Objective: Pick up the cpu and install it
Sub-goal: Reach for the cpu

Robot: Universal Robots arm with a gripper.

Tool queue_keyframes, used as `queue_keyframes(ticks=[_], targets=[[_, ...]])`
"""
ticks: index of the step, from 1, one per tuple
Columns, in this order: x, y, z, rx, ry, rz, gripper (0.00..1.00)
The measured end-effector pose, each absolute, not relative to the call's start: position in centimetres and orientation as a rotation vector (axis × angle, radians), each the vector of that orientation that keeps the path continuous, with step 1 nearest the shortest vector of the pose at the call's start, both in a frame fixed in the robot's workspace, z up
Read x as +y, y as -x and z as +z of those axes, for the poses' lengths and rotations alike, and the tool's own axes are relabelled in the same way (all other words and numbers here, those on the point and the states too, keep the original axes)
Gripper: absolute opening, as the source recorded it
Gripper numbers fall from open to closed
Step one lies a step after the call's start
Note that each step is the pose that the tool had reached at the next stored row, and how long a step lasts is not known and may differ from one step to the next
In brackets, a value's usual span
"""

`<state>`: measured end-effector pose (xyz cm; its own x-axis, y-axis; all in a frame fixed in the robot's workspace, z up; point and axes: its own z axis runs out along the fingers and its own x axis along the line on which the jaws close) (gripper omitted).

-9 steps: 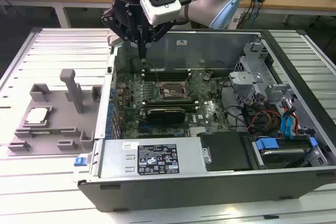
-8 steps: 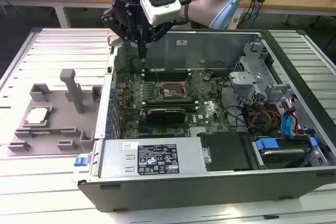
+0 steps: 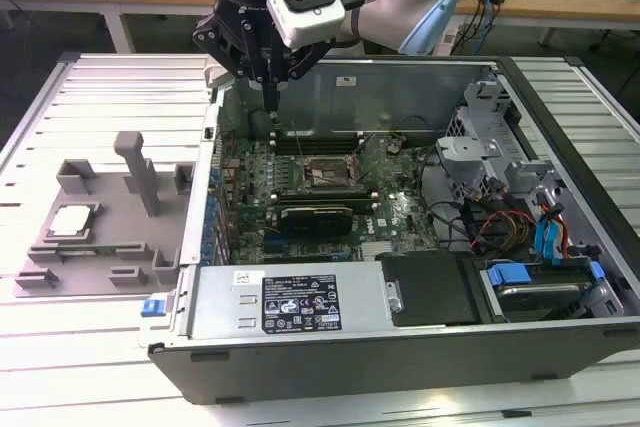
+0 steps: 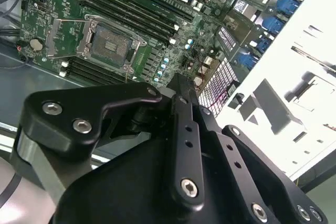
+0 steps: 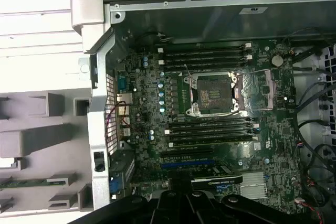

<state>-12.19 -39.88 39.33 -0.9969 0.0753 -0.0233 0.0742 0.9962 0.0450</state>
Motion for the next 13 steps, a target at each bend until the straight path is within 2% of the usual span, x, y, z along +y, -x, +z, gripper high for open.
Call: queue_keyframes(ticks=[13], targets=[[-39.9,14.0,39.3,3.111,-0.116,0.069,0.11]])
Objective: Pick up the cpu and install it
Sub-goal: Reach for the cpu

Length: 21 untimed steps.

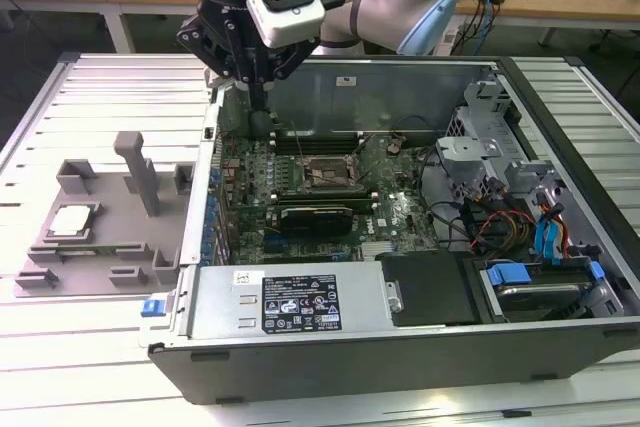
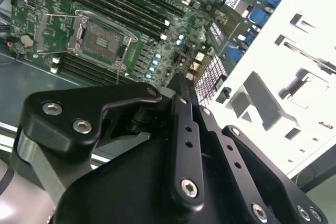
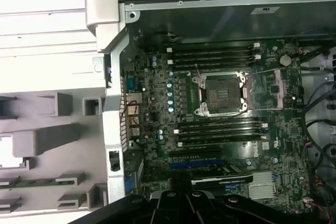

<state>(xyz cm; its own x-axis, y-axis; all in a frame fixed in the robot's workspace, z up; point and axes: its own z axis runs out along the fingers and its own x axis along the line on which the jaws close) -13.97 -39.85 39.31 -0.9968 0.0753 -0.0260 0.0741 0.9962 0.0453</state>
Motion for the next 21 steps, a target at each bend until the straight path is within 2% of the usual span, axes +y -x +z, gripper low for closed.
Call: queue_keyframes(ticks=[21], targets=[[-39.8,17.5,39.3,3.107,-0.116,0.070,0.11]])
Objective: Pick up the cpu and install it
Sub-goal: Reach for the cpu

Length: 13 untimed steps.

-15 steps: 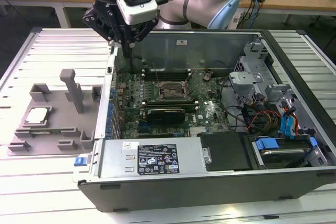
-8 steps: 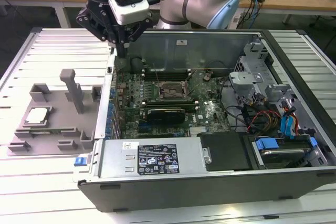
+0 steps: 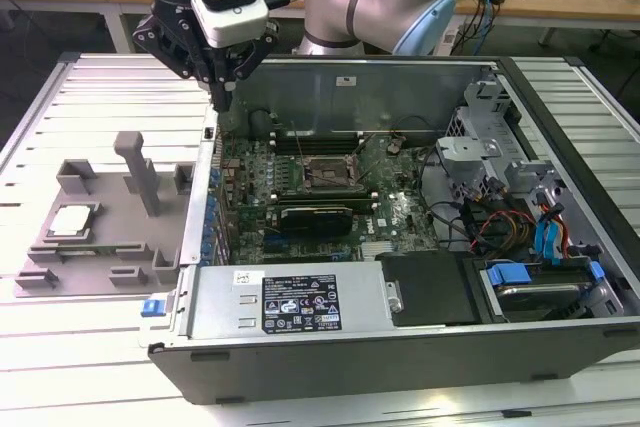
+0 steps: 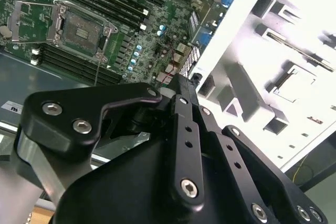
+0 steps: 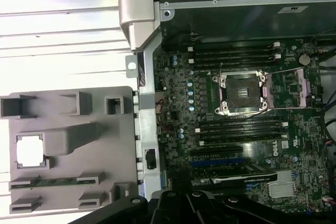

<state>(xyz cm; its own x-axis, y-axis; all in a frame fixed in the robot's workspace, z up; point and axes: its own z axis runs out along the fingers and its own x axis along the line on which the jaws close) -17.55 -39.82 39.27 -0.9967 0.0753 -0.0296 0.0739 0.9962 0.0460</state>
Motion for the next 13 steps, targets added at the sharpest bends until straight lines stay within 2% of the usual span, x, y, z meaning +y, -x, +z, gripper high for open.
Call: queue_keyframes(ticks=[13], targets=[[-39.8,19.5,39.3,3.107,-0.116,0.070,0.11]])
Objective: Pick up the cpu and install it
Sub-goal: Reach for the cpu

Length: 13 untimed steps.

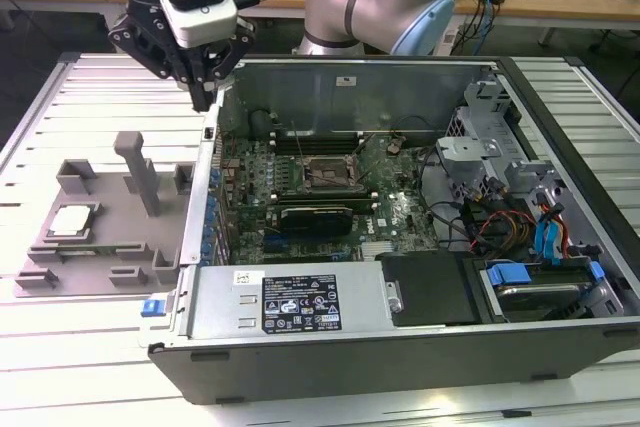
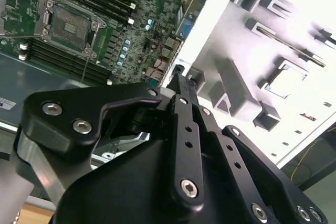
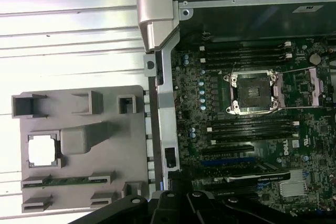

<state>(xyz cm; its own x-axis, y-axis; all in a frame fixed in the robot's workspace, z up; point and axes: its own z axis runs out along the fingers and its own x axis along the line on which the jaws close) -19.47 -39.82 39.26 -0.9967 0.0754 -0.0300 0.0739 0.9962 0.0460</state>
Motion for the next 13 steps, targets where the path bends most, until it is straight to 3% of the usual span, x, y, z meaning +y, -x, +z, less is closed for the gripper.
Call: queue_keyframes(ticks=[13], targets=[[-39.8,20.8,39.3,3.106,-0.116,0.070,0.11]])
